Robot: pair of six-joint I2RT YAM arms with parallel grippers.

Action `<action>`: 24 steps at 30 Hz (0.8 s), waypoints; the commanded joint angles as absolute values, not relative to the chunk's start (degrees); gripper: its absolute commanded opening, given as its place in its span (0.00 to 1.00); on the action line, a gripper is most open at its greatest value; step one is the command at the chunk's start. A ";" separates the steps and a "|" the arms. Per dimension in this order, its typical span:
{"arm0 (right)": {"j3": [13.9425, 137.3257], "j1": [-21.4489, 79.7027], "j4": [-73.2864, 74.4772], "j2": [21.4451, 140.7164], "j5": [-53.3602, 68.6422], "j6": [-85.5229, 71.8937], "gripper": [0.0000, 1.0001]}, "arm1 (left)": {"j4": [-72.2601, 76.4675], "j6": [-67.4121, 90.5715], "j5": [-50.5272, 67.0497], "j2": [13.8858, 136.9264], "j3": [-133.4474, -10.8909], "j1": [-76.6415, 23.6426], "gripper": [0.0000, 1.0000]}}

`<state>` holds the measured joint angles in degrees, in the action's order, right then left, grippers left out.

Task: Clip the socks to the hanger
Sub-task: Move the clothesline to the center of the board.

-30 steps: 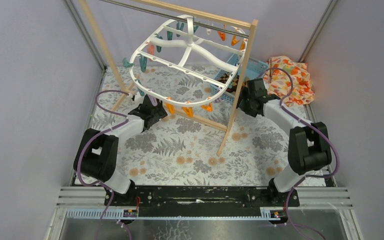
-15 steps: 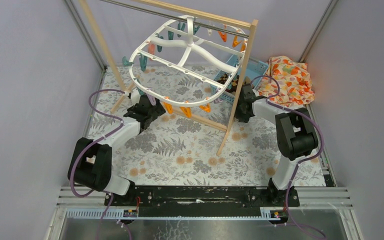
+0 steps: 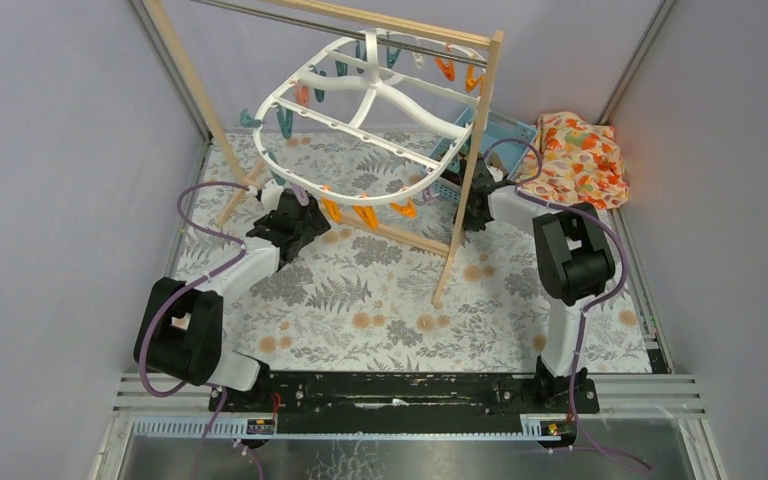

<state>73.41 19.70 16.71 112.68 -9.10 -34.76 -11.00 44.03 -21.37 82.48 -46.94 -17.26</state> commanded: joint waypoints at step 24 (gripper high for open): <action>117.02 25.67 27.44 144.99 -3.96 -31.64 0.16 | -9.48 44.33 -21.35 84.74 -46.59 -17.24 0.99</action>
<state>112.88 26.17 26.55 137.67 -6.57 -31.90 -10.85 44.25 -20.73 83.94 -46.76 -17.26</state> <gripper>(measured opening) 0.260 0.986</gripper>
